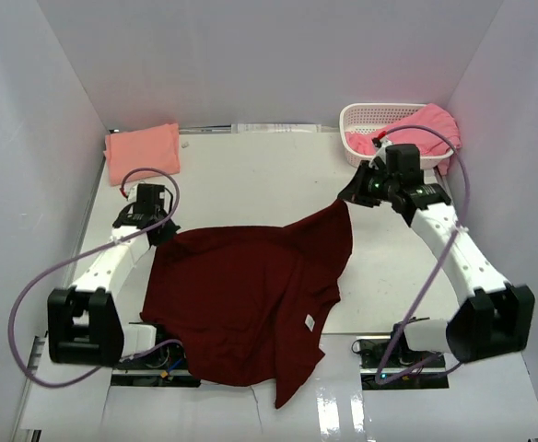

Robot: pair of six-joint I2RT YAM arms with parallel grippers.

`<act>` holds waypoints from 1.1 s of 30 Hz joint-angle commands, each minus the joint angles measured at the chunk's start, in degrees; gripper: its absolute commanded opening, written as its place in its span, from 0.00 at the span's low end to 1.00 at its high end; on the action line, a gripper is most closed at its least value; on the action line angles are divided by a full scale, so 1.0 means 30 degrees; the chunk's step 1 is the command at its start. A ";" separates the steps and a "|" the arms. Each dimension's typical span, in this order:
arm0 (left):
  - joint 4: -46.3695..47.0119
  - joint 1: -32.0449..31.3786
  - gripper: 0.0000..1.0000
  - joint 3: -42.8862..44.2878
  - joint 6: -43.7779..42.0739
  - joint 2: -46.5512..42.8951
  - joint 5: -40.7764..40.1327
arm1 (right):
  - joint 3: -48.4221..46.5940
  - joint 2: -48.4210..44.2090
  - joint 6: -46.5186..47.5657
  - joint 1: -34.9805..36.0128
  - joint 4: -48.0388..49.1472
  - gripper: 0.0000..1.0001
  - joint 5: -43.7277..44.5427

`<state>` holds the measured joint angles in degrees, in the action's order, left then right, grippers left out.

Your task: Fold and stack the t-shirts

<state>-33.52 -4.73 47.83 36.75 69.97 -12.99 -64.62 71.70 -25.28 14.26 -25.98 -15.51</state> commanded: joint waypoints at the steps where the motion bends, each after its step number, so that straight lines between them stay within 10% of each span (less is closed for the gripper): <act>1: 0.2205 0.0054 0.00 0.1219 0.0552 0.2098 0.0610 | -0.1338 0.2402 0.0925 0.0051 0.2121 0.08 -0.0749; 8: 0.2208 0.0025 0.00 0.5082 0.0640 0.8540 0.0962 | -0.6105 0.8345 0.2009 0.0080 0.1778 0.08 -0.0078; 21: 0.0250 0.0083 0.02 0.9071 0.0200 1.2035 -0.0823 | -0.7669 0.9791 0.2361 0.0051 0.1832 0.08 0.0628; 29: -0.0370 0.0902 0.75 0.9367 -0.0002 1.1335 -0.1235 | -0.7464 0.9616 0.2449 0.0051 0.1950 0.08 0.0511; 33: -0.0895 0.1370 0.88 1.0216 -0.0472 1.1216 -0.1118 | -0.7347 0.9556 0.2478 0.0051 0.1950 0.08 0.0452</act>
<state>-34.87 -1.80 74.96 36.73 106.83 -15.18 -85.01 100.99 -18.98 14.37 -22.35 -14.06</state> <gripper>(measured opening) 0.876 0.084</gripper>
